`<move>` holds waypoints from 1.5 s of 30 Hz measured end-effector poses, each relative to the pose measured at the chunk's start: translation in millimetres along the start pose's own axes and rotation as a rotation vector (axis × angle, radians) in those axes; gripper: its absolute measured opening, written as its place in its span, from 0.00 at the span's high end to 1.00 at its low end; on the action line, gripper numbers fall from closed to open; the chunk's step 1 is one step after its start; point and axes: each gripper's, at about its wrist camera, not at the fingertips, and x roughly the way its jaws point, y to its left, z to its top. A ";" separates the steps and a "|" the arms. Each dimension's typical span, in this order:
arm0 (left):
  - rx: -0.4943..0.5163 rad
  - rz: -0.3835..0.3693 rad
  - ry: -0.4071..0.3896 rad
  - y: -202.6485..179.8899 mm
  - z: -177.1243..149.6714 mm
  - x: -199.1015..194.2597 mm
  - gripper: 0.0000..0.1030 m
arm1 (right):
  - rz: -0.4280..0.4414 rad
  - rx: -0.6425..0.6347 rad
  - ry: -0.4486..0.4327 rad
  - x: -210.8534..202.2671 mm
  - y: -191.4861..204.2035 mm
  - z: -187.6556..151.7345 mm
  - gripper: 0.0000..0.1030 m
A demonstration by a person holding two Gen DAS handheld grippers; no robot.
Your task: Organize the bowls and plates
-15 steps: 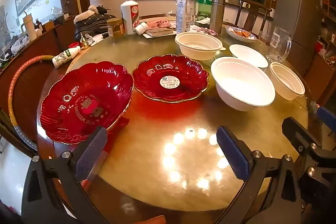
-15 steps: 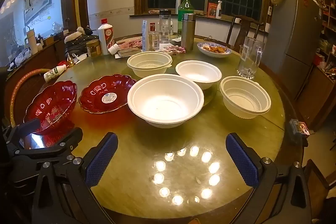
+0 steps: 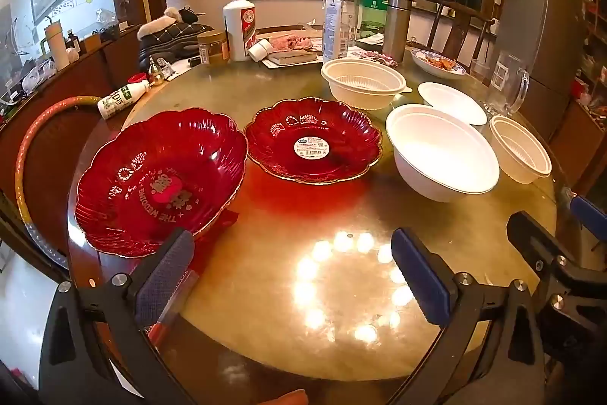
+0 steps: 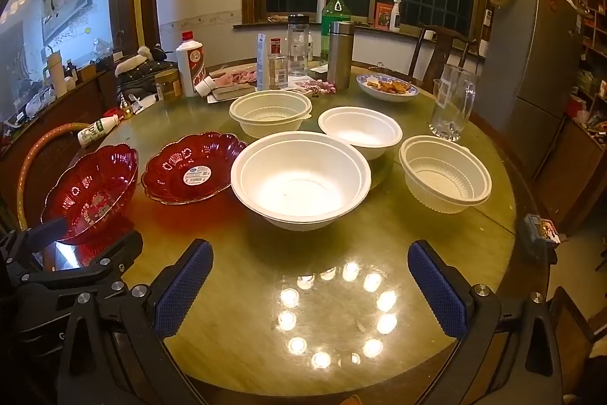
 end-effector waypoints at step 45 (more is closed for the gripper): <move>0.004 0.002 -0.007 -5.0 5.3 -1.0 0.00 | -0.005 0.007 0.006 3.1 -10.7 -1.6 0.00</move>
